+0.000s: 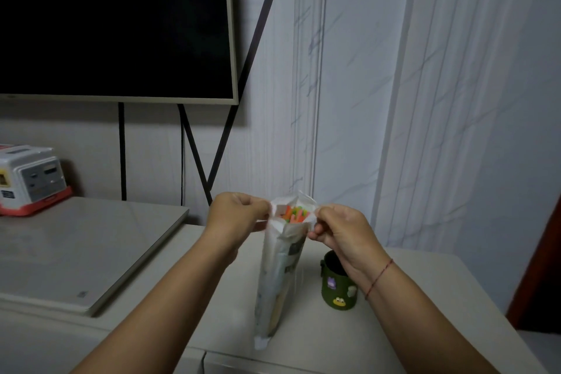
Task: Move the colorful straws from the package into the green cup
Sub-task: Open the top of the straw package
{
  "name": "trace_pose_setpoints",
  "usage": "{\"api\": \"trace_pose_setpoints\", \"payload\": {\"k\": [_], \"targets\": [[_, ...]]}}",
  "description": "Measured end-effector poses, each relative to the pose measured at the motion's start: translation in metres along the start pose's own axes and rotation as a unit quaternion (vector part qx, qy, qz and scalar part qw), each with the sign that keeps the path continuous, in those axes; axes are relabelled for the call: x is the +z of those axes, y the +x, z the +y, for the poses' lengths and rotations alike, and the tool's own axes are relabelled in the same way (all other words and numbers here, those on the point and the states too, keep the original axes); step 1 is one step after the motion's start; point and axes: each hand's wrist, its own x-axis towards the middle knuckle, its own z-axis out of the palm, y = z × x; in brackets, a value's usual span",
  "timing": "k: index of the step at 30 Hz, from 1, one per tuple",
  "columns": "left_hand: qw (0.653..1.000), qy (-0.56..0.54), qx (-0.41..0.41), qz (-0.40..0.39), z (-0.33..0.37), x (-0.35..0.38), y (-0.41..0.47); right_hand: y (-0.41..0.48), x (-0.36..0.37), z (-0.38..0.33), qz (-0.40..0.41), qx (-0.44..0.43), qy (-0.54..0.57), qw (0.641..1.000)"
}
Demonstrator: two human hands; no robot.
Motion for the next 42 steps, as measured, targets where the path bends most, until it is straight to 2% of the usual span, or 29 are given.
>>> {"api": "trace_pose_setpoints", "payload": {"k": [3,6,10,13,16,20,24,26,28,30,31,33,36,39,42], "targets": [[0.993,0.092,0.046,0.06,0.0,-0.005,0.005,-0.002,-0.01,-0.007,0.028,-0.022,-0.112,0.993],[0.98,0.163,0.093,0.06,0.006,0.001,0.002,-0.002,-0.016,-0.016,0.059,-0.03,-0.212,0.975],[0.97,0.208,0.125,0.019,0.014,0.022,-0.006,-0.007,-0.011,-0.024,0.034,0.027,-0.183,0.982],[0.96,0.236,0.151,0.007,0.015,0.036,-0.01,-0.011,-0.009,-0.024,0.019,0.042,-0.239,0.97],[0.941,0.282,0.182,0.046,0.017,0.036,-0.008,-0.013,-0.018,-0.024,0.01,0.012,-0.284,0.959],[0.933,0.273,0.211,0.103,0.014,0.032,-0.005,-0.012,-0.025,-0.023,0.011,0.009,-0.263,0.965],[0.951,0.18,0.243,0.066,-0.004,0.04,-0.017,-0.011,-0.021,-0.015,0.052,0.03,-0.145,0.988],[0.967,0.1,0.232,0.043,-0.017,0.041,-0.029,-0.011,-0.023,-0.011,0.07,0.032,-0.082,0.994],[0.986,0.015,0.166,0.001,-0.033,0.042,-0.042,-0.011,-0.025,-0.007,0.078,0.028,-0.023,0.996],[0.995,-0.067,0.036,-0.07,-0.052,0.05,-0.055,-0.012,-0.026,-0.002,0.075,0.015,0.025,0.997],[0.988,-0.102,-0.042,-0.105,-0.061,0.057,-0.059,-0.012,-0.026,0.0,0.072,0.006,0.042,0.996],[0.961,-0.164,-0.16,-0.157,-0.075,0.068,-0.061,-0.013,-0.027,0.006,0.066,-0.007,0.074,0.995],[0.897,-0.319,-0.241,-0.19,-0.087,0.077,-0.05,-0.014,-0.03,0.017,0.054,-0.004,0.121,0.991],[0.824,-0.477,-0.255,-0.168,-0.092,0.078,-0.033,-0.017,-0.038,0.032,0.045,0.026,0.153,0.987],[0.774,-0.573,-0.237,-0.124,-0.093,0.08,-0.018,-0.019,-0.047,0.048,0.046,0.047,0.137,0.988]]}}
